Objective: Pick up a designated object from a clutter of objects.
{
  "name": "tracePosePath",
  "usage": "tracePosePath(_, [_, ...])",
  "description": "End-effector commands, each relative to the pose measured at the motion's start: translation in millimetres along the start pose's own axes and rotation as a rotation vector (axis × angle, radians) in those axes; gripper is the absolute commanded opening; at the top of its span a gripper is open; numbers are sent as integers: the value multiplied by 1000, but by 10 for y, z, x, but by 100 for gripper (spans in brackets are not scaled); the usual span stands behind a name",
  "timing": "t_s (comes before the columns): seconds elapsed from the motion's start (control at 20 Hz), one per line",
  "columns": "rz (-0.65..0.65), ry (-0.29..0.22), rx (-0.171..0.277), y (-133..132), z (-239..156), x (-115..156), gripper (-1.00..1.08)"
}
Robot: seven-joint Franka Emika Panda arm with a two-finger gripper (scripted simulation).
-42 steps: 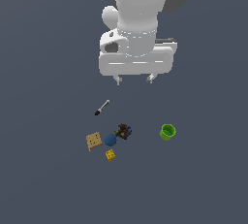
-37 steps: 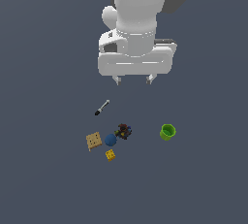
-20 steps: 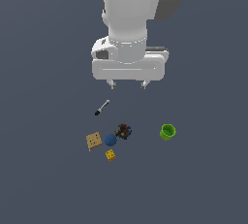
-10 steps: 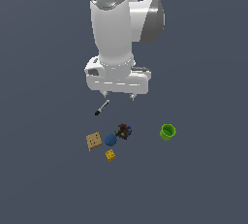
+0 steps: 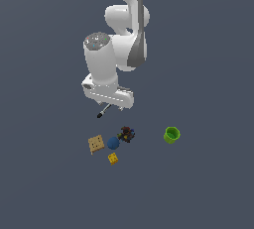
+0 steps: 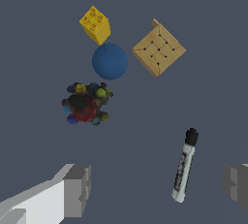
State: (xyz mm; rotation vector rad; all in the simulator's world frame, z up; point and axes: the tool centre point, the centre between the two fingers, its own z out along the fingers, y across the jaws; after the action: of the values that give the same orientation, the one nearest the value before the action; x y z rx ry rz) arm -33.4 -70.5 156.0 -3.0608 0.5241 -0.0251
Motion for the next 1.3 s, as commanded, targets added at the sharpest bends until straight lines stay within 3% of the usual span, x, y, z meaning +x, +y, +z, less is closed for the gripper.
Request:
tracePosePath(0.0, [49,-1,-6,179,222,-97,100])
tracePosePath(0.6, [203,-5,-34,737,841,-522,100])
tracePosePath(1.25, [224,-6,-39,815,977,-600,100])
